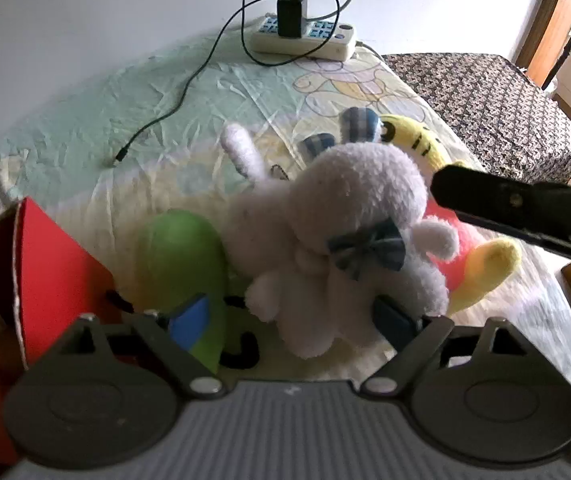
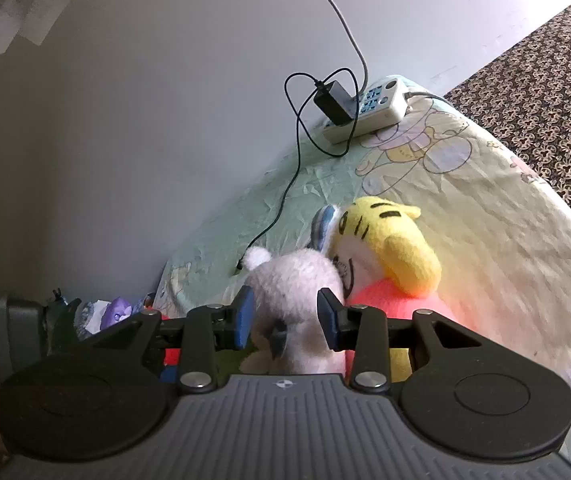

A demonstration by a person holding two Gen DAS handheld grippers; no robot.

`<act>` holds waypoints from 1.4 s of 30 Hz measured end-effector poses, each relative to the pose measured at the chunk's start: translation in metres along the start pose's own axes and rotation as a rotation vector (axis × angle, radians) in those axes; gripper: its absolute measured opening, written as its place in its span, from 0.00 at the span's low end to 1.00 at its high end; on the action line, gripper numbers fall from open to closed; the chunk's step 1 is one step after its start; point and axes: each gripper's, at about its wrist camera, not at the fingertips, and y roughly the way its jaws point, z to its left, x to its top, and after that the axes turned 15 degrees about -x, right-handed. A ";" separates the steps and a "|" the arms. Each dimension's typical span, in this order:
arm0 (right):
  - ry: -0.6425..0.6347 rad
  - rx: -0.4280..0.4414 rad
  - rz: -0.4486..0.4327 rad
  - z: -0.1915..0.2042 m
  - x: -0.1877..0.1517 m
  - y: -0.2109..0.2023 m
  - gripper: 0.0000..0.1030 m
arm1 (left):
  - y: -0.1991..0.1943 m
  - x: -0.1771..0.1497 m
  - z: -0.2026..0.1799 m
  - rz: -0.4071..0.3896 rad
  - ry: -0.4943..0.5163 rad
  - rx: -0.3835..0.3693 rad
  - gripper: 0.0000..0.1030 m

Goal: Organize objects
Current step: 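Move the right gripper back to the white bunny on the bed, then grasp the white bunny with the right gripper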

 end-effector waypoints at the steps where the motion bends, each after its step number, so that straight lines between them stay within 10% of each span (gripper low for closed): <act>1: 0.000 -0.003 0.002 0.000 0.001 0.003 0.38 | 0.001 0.000 0.000 0.001 0.001 -0.002 0.88; 31: 0.005 0.104 0.206 -0.004 0.001 0.058 0.55 | 0.016 -0.007 0.005 -0.017 0.016 -0.150 0.94; 38: -0.002 0.142 0.237 -0.005 -0.003 0.054 0.48 | 0.019 -0.010 -0.005 -0.011 0.079 -0.170 0.62; 42: -0.057 0.126 0.213 0.007 -0.013 0.045 0.47 | 0.020 -0.017 -0.013 -0.011 0.135 -0.118 0.60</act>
